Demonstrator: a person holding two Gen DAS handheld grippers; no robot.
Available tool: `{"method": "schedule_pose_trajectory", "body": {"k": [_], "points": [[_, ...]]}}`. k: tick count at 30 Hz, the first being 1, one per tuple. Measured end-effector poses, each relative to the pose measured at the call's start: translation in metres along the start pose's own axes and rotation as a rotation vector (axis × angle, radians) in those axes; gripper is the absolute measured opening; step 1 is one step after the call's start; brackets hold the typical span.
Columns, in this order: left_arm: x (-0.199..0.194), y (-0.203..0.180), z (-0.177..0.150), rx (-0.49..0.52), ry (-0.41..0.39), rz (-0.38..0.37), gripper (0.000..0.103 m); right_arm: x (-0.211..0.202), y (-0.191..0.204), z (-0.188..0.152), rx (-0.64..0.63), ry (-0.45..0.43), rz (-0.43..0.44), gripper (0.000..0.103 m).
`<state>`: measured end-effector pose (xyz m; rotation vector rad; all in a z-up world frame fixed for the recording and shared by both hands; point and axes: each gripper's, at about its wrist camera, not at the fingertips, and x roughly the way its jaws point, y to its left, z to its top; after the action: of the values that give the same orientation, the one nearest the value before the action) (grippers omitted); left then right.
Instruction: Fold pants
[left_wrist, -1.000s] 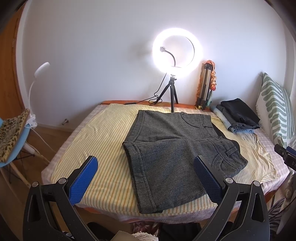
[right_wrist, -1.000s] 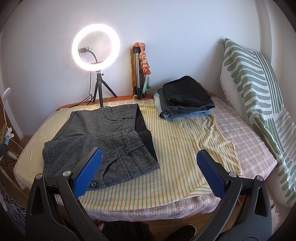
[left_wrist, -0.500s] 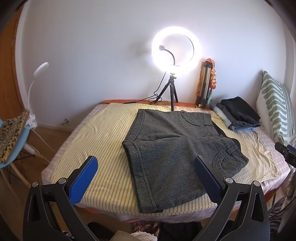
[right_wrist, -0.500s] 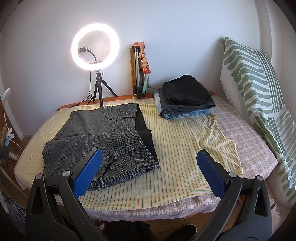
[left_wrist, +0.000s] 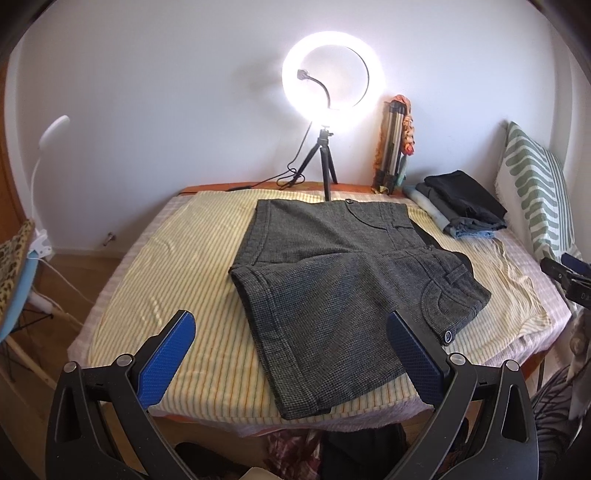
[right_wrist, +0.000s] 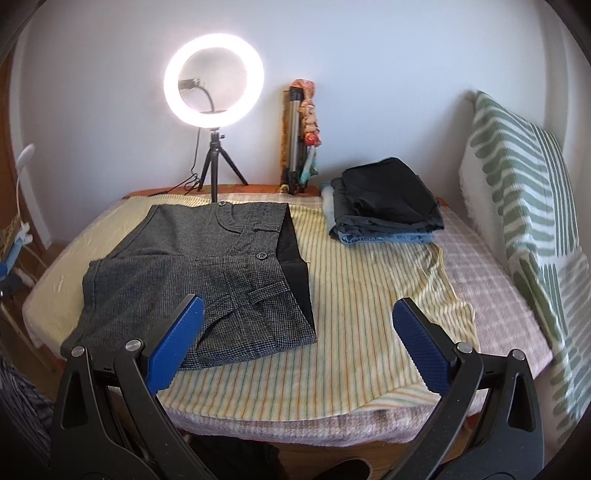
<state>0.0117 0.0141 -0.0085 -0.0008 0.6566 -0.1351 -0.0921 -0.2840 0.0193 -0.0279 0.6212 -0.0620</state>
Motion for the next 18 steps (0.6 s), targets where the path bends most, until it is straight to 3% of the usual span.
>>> {"method": "schedule_pose_trajectory", "body": {"k": [3,6,13,18], "points": [[0.005,0.000,-0.001,0.045,0.001,-0.029,0.102,0.007,0.004,0.002,-0.087,0.020,0.078,0.103],[0.015,-0.007,-0.004,0.121,0.033,-0.063,0.094,0.020,0.010,0.000,-0.191,0.068,0.108,0.103],[0.053,-0.029,-0.024,0.247,0.211,-0.197,0.079,0.051,0.048,-0.018,-0.501,0.168,0.200,0.103],[0.069,-0.036,-0.035,0.276,0.302,-0.266,0.060,0.076,0.077,-0.037,-0.769,0.230,0.224,0.097]]}}
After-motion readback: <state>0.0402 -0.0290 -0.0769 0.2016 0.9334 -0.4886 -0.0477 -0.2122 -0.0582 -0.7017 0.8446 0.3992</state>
